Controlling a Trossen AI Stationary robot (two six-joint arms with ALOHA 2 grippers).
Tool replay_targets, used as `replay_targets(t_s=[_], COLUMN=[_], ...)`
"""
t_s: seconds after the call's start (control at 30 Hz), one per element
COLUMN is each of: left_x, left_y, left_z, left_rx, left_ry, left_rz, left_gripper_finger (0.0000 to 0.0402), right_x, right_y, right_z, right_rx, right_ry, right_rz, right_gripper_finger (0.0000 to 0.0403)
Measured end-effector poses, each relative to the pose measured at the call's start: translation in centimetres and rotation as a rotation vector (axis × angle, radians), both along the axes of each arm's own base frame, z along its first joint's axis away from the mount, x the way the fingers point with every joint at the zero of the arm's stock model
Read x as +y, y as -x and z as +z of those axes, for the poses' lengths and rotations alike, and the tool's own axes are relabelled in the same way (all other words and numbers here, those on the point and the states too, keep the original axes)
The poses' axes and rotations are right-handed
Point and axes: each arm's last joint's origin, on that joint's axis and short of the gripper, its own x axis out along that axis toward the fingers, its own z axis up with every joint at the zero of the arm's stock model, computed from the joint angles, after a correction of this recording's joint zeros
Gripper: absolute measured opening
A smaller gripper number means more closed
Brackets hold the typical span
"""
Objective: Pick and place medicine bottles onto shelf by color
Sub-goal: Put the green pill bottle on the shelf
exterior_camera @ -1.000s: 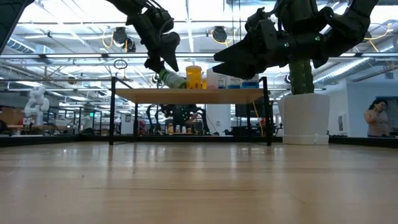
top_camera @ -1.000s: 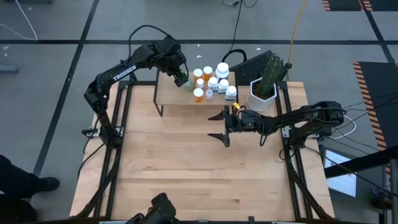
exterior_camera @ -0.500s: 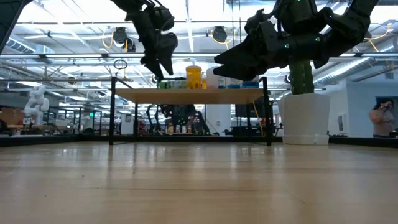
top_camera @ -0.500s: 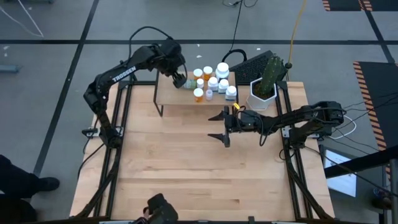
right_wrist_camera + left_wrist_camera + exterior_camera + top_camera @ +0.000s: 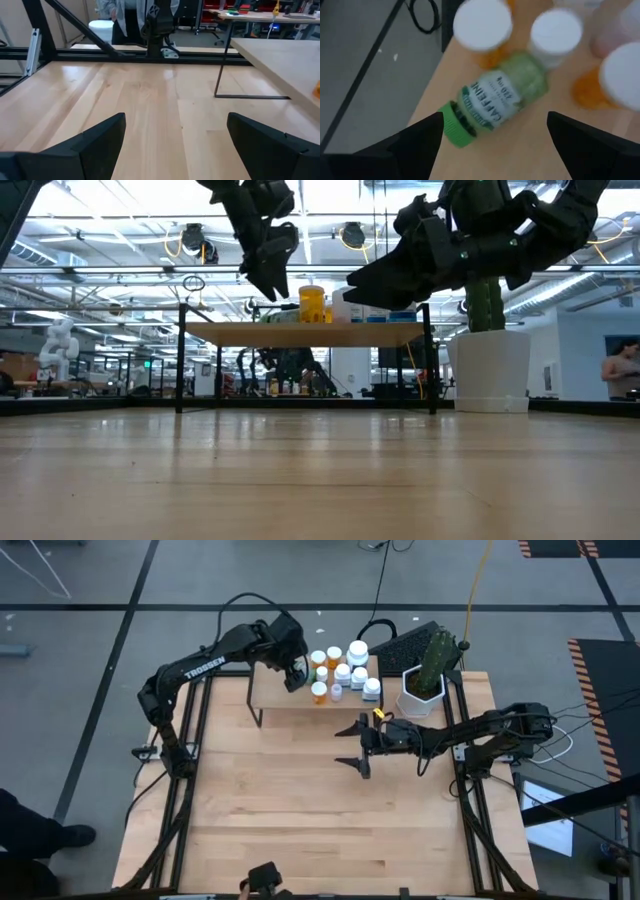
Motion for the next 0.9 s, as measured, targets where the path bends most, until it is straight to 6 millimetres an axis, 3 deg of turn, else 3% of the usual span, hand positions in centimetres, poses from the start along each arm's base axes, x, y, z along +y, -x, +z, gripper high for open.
replay_targets(t_s=[0.27, 0.9], left_x=[0.5, 1.0], left_y=[-0.3, 0.0], left_z=[0.0, -5.3], left_rx=[-0.032, 0.032], left_ry=[-0.044, 0.009], left_rz=[-0.052, -0.176], left_gripper_finger=[0.0358, 0.0357], right_x=[0.0, 0.1], right_y=[0.0, 0.0], right_z=[0.0, -0.1], right_rx=[0.000, 0.014], right_ry=[-0.007, 0.006], right_rz=[0.001, 0.005], right_gripper_finger=[0.0345, 0.0345])
